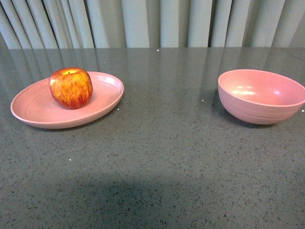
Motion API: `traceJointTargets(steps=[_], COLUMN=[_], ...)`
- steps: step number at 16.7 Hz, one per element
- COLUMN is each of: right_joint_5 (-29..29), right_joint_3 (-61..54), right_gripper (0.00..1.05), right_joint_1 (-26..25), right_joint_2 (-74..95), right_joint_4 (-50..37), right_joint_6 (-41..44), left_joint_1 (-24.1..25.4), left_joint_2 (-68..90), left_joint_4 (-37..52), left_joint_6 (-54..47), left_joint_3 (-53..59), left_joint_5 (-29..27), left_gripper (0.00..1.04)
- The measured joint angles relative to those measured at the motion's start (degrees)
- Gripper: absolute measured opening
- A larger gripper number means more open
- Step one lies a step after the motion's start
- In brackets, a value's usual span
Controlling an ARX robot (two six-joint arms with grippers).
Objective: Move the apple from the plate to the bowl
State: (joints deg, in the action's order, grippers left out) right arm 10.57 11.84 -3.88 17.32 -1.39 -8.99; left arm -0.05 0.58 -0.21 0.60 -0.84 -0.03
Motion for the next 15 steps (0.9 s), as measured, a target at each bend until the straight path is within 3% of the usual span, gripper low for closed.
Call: traceJointTargets(steps=[5,6,9,15], right_joint_5=[0.11,-1.31,-4.52,-9.25], right_joint_3=[15.1,26.77,37.88,47.28], right_gripper=[0.98,0.98,0.98,0.98], right_joint_1=[-0.13,3.34,5.44,7.43], right_joint_2=[24.48,43.15,57.81,76.98], right_joint_4=[-15.04,-14.21,-10.16,-5.64], right_joint_6=[1.36,2.99,4.22,6.1], left_joint_1=[0.0,0.0,0.0,0.0], left_joint_2=[0.0,0.0,0.0,0.0], left_joint_4=[0.0,0.0,0.0,0.0], left_joint_6=[0.0,0.0,0.0,0.0], left_joint_3=[0.0,0.0,0.0,0.0], left_joint_5=[0.0,0.0,0.0,0.0], left_gripper=[0.98,0.98,0.98,0.98])
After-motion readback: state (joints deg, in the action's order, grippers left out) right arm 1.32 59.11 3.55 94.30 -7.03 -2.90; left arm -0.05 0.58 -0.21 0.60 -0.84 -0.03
